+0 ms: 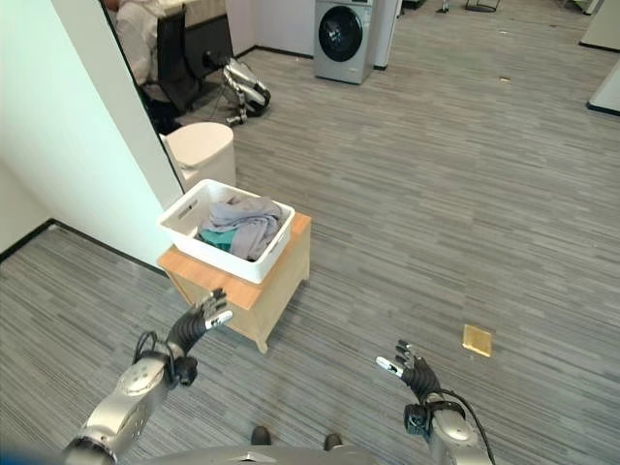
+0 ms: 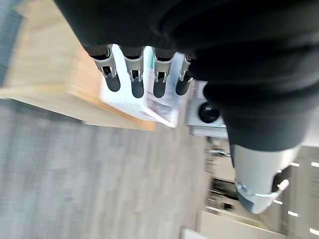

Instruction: Pick up bed clothes into laundry basket.

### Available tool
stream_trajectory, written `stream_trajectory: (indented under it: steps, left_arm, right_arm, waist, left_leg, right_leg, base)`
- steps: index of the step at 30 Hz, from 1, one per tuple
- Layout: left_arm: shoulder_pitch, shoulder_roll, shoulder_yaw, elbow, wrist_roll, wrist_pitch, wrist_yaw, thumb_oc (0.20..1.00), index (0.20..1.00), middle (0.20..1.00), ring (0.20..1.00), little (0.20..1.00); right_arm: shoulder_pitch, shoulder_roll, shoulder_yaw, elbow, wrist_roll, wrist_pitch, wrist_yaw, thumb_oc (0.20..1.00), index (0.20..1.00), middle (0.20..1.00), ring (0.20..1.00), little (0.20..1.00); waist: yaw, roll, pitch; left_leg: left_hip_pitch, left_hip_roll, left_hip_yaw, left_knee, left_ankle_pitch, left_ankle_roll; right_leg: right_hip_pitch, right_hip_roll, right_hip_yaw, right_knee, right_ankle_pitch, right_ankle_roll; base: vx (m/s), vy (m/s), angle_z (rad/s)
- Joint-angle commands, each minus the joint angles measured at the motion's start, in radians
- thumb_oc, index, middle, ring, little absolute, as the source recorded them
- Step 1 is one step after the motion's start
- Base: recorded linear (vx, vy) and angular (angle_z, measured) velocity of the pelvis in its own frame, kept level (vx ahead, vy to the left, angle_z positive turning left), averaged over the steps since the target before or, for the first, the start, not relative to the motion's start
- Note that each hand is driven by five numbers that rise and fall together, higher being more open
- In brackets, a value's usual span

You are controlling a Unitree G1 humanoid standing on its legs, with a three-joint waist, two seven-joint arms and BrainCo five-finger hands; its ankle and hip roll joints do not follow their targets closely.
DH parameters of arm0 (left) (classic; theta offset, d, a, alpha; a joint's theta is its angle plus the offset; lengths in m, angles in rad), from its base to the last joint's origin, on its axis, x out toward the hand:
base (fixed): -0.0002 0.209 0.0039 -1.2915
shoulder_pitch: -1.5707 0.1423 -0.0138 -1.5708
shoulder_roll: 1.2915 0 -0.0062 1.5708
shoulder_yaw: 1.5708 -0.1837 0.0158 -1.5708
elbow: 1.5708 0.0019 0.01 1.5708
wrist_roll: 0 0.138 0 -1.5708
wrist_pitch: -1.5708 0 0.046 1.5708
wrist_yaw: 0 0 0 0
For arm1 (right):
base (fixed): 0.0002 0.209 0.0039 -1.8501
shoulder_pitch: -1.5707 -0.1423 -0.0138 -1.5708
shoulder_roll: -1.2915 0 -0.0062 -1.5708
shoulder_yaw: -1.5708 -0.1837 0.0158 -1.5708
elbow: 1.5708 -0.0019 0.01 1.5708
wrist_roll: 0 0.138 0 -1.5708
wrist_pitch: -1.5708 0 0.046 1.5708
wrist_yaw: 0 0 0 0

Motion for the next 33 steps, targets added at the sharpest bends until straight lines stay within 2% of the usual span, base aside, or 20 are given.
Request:
stream_trajectory:
  steps: [1, 3, 5, 7, 9, 11, 12, 14, 17, 23, 29, 33]
  left_arm:
    - [-0.056, 0.023, 0.056, 0.110, 0.037, -0.029, -0.061, 1.000, 1.000, 1.000, 1.000, 1.000]
    - [-0.021, -0.022, 0.069, 0.240, 0.044, -0.020, -0.068, 1.000, 1.000, 1.000, 1.000, 1.000]
    - [-0.009, -0.082, 0.097, 0.436, 0.141, -0.011, -0.046, 1.000, 1.000, 1.000, 1.000, 1.000]
    - [-0.045, -0.126, 0.125, 0.660, 0.336, -0.014, 0.035, 1.000, 1.000, 1.000, 1.000, 1.000]
    - [-0.062, -0.155, 0.168, 0.831, 0.420, -0.010, 0.111, 1.000, 1.000, 1.000, 1.000, 1.000]
    - [-0.053, -0.176, 0.272, 0.970, 0.363, 0.005, 0.140, 1.000, 1.000, 1.000, 1.000, 1.000]
    - [-0.049, -0.183, 0.285, 1.005, 0.369, 0.008, 0.134, 1.000, 1.000, 1.000, 1.000, 1.000]
    - [-0.025, -0.178, 0.325, 1.040, 0.381, 0.009, 0.163, 1.000, 1.000, 1.000, 1.000, 1.000]
    - [0.000, -0.177, 0.364, 0.991, 0.306, -0.030, 0.152, 1.000, 1.000, 1.000, 1.000, 1.000]
    - [-0.008, -0.192, 0.338, 0.942, 0.238, -0.050, 0.154, 1.000, 1.000, 1.000, 1.000, 1.000]
    - [-0.016, -0.203, 0.326, 0.858, 0.138, -0.083, 0.151, 1.000, 1.000, 1.000, 1.000, 1.000]
    - [-0.022, -0.211, 0.303, 0.867, 0.155, -0.084, 0.141, 1.000, 1.000, 1.000, 1.000, 1.000]
  right_arm:
    - [-0.038, -0.034, -0.009, 0.071, -0.027, -0.032, 0.026, 1.000, 1.000, 1.000, 1.000, 1.000]
    - [-0.058, -0.040, -0.004, 0.159, -0.051, -0.033, 0.011, 1.000, 1.000, 1.000, 1.000, 1.000]
    - [-0.077, -0.032, 0.000, 0.255, -0.072, -0.030, 0.002, 1.000, 1.000, 1.000, 1.000, 1.000]
    - [-0.108, -0.018, 0.010, 0.388, -0.100, -0.035, -0.024, 1.000, 1.000, 1.000, 1.000, 1.000]
    - [-0.132, -0.005, 0.030, 0.508, -0.137, -0.032, -0.050, 1.000, 1.000, 1.000, 1.000, 1.000]
    - [-0.147, 0.024, 0.044, 0.619, -0.168, -0.027, -0.071, 1.000, 1.000, 1.000, 1.000, 1.000]
    - [-0.156, 0.033, 0.046, 0.670, -0.172, -0.018, -0.071, 1.000, 1.000, 1.000, 1.000, 1.000]
    - [-0.164, 0.053, 0.054, 0.746, -0.209, -0.010, -0.083, 1.000, 1.000, 1.000, 1.000, 1.000]
    - [-0.141, 0.076, 0.033, 0.758, -0.178, -0.015, -0.080, 1.000, 1.000, 1.000, 1.000, 1.000]
    - [-0.144, 0.097, 0.042, 0.772, -0.150, -0.033, -0.090, 1.000, 1.000, 1.000, 1.000, 1.000]
    - [-0.155, 0.103, 0.037, 0.686, -0.083, -0.065, -0.095, 1.000, 1.000, 1.000, 1.000, 1.000]
    - [-0.162, 0.102, 0.043, 0.663, -0.070, -0.084, -0.096, 1.000, 1.000, 1.000, 1.000, 1.000]
  waist:
    - [0.005, -0.033, 0.015]
    - [0.013, -0.037, 0.021]
    - [0.026, -0.042, 0.026]
    - [0.040, -0.048, 0.033]
    - [0.053, -0.055, 0.032]
    - [0.076, -0.066, 0.029]
    - [0.082, -0.068, 0.024]
    - [0.101, -0.074, 0.018]
    - [0.126, -0.080, 0.013]
    - [0.137, -0.086, 0.023]
    - [0.140, -0.086, 0.026]
    - [0.139, -0.087, 0.023]
  left_leg:
    - [0.055, 0.040, 0.002, 0.012, -0.078, -0.017]
    - [0.056, 0.042, 0.003, 0.012, -0.077, -0.015]
    - [0.057, 0.041, -0.003, 0.012, -0.074, -0.012]
    - [0.061, 0.040, -0.010, 0.012, -0.074, -0.010]
    - [0.063, 0.040, -0.013, 0.012, -0.075, -0.010]
    - [0.070, 0.037, -0.024, 0.012, -0.078, -0.010]
    - [0.066, 0.037, -0.028, 0.012, -0.077, -0.010]
    - [0.071, 0.036, -0.036, 0.012, -0.077, -0.011]
    - [0.074, 0.035, -0.053, 0.012, -0.076, -0.013]
    - [0.072, 0.036, -0.073, 0.012, -0.069, -0.016]
    - [0.066, 0.036, -0.084, 0.012, -0.064, -0.018]
    - [0.066, 0.034, -0.085, 0.012, -0.065, -0.018]
  right_leg:
    - [0.027, -0.091, 0.030, 0.013, -0.039, 0.086]
    - [0.026, -0.090, 0.028, 0.017, -0.040, 0.085]
    - [0.026, -0.089, 0.024, 0.020, -0.043, 0.083]
    - [0.030, -0.088, 0.020, 0.024, -0.050, 0.080]
    - [0.036, -0.087, 0.016, 0.025, -0.055, 0.078]
    - [0.053, -0.087, 0.005, 0.022, -0.062, 0.074]
    - [0.054, -0.087, 0.002, 0.019, -0.062, 0.072]
    - [0.067, -0.087, -0.009, 0.014, -0.065, 0.070]
    - [0.086, -0.086, -0.027, 0.004, -0.071, 0.069]
    - [0.099, -0.088, -0.044, -0.002, -0.072, 0.069]
    - [0.102, -0.087, -0.050, -0.004, -0.074, 0.069]
    - [0.103, -0.089, -0.050, 0.001, -0.075, 0.068]
  base:
    - [-0.02, -0.003, -0.07]
    - [-0.03, -0.010, -0.08]
    - [-0.01, -0.005, -0.02]
    - [0.00, 0.000, 0.00]
    - [0.00, -0.017, 0.06]
    - [0.02, -0.034, 0.05]
    - [0.03, -0.030, 0.06]
    - [0.02, -0.029, 0.05]
    - [0.02, -0.036, 0.18]
    - [-0.02, -0.023, 0.13]
    - [-0.02, -0.015, 0.06]
    - [0.00, 0.000, 0.00]
